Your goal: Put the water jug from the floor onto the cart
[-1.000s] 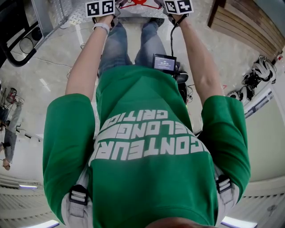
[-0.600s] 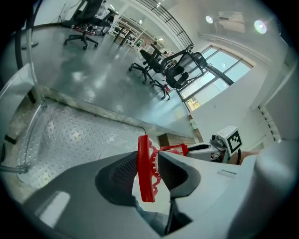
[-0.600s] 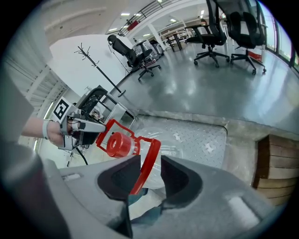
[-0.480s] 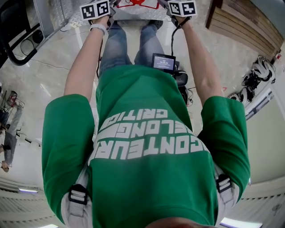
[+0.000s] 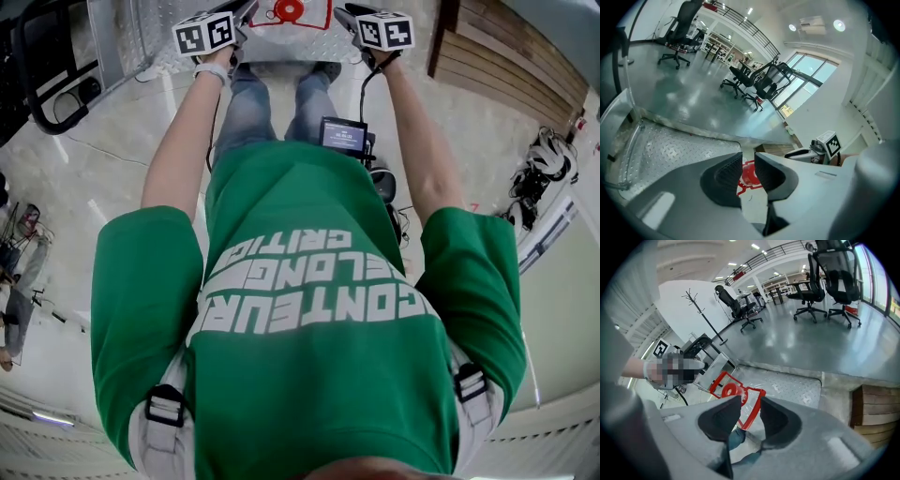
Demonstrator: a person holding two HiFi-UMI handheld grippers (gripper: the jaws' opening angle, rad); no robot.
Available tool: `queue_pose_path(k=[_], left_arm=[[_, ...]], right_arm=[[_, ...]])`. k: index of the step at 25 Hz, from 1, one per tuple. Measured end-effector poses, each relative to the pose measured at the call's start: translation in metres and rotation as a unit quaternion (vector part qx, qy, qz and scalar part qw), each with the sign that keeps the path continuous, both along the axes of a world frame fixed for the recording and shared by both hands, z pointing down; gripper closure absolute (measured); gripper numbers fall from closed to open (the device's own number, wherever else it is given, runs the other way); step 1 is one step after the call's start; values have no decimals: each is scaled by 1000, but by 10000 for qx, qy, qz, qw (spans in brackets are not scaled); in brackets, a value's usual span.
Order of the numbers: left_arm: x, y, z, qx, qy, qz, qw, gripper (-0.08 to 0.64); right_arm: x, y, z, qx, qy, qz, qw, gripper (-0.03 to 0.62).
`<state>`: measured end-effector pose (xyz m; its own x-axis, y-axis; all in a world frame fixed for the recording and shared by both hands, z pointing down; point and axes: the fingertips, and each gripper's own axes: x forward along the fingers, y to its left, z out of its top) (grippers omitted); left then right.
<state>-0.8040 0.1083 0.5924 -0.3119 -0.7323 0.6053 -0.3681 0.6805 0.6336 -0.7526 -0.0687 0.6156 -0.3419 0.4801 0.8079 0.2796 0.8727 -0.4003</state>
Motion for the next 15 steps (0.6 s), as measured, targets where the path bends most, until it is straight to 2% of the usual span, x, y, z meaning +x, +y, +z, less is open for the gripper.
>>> queue_pose_path(k=[10, 13, 15], left_arm=[[14, 0, -57, 204, -670, 128, 9975, 511], [21, 1, -79, 302, -861, 123, 9958, 518], [26, 2, -94, 360, -1015, 109, 9941, 523]], right_arm=[[4, 2, -55, 58, -651, -214, 9976, 480], [9, 3, -79, 148, -923, -357, 9950, 517], [13, 3, -95, 200, -1134, -442, 9924, 577]])
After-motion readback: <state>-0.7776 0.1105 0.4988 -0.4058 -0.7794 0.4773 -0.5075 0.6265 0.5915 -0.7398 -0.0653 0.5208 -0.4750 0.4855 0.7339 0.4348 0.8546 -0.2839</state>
